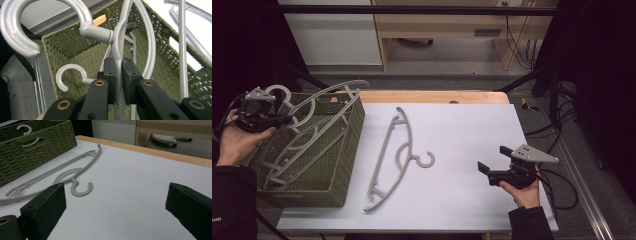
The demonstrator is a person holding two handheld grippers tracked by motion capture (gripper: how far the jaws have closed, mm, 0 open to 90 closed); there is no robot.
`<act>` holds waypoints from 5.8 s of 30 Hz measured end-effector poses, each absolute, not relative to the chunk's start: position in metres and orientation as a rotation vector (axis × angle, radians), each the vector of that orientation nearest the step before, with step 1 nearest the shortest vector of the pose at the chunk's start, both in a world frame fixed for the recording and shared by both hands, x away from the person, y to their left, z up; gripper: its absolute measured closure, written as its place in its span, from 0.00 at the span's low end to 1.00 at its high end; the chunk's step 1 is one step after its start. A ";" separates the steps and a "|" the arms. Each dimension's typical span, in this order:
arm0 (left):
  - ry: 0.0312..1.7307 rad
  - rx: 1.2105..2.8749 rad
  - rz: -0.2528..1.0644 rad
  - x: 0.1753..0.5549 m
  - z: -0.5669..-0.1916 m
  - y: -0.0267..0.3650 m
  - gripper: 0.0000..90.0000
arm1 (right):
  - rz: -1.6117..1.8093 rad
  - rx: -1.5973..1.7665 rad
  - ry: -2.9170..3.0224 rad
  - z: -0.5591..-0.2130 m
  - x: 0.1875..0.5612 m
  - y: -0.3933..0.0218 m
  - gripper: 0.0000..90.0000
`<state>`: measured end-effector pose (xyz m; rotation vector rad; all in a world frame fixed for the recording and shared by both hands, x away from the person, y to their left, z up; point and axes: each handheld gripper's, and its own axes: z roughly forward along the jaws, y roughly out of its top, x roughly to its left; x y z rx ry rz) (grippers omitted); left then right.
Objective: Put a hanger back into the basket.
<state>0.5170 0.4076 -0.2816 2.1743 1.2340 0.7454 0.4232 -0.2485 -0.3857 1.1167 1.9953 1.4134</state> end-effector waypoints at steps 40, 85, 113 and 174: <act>1.393 2.265 0.690 0.536 -0.350 0.426 0.91 | 1.400 1.121 2.005 -0.388 0.425 -0.247 0.04; 0.970 1.919 0.619 0.439 -0.322 0.313 0.34 | 1.421 1.107 1.975 -0.382 0.421 -0.249 0.03; 0.814 2.162 0.319 0.428 -0.426 0.178 0.38 | 1.424 1.103 1.975 -0.381 0.419 -0.248 0.03; 1.087 2.231 0.314 0.464 -0.460 0.162 0.71 | 1.426 1.089 2.061 -0.389 0.422 -0.219 0.06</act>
